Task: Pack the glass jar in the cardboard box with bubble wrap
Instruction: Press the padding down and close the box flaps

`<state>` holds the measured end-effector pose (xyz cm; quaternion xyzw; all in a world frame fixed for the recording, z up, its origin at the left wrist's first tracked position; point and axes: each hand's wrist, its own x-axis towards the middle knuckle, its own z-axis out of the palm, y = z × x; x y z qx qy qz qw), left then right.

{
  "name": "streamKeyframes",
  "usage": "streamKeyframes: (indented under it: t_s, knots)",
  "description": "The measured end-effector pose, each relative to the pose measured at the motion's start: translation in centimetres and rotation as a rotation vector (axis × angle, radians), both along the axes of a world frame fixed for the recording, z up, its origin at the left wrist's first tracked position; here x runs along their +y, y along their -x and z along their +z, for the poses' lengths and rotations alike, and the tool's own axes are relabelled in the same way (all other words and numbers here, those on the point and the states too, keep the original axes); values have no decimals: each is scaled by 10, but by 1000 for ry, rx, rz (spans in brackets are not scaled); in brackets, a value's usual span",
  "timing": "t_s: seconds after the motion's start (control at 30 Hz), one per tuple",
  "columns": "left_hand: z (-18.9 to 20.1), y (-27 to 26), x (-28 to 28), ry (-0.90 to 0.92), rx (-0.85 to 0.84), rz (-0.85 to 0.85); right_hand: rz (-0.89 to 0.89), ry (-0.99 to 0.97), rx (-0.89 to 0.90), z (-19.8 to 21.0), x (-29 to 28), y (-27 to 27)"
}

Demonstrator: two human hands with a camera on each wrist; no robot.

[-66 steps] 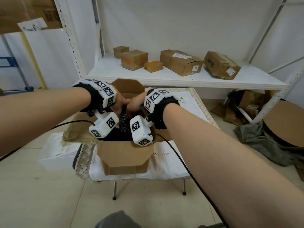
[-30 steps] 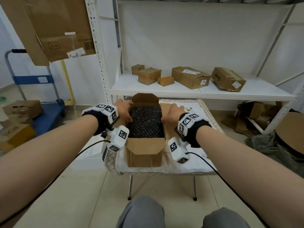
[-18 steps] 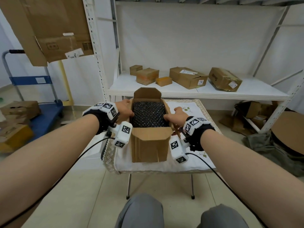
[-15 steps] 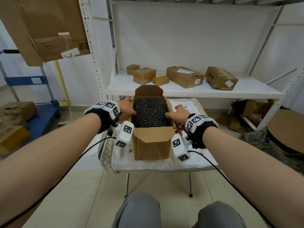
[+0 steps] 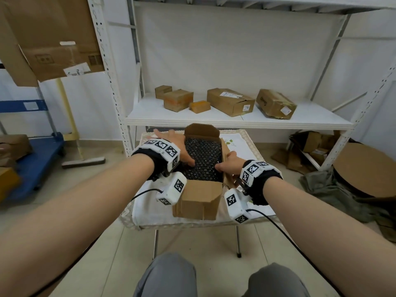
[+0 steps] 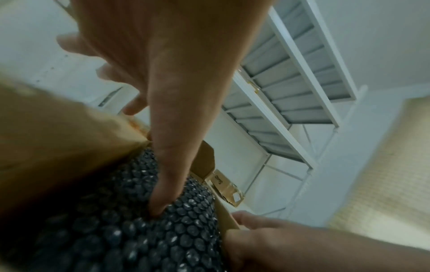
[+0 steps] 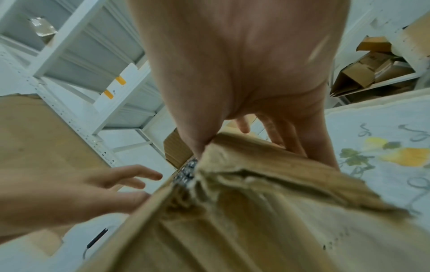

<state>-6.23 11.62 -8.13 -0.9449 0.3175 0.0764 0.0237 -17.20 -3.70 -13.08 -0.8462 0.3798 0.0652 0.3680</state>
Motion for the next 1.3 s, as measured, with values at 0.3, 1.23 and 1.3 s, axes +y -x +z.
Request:
streamKeyframes:
  t_s: [0.3, 1.23, 1.3]
  knots:
    - [-21, 4, -12, -209, 45, -121, 34, 304, -164, 42, -10, -20]
    - [-5, -42, -34, -266, -8, -303, 546, 493, 131, 27, 9, -60]
    - [-6, -42, -33, -286, -12, -304, 513, 426, 47, 28, 9, -57]
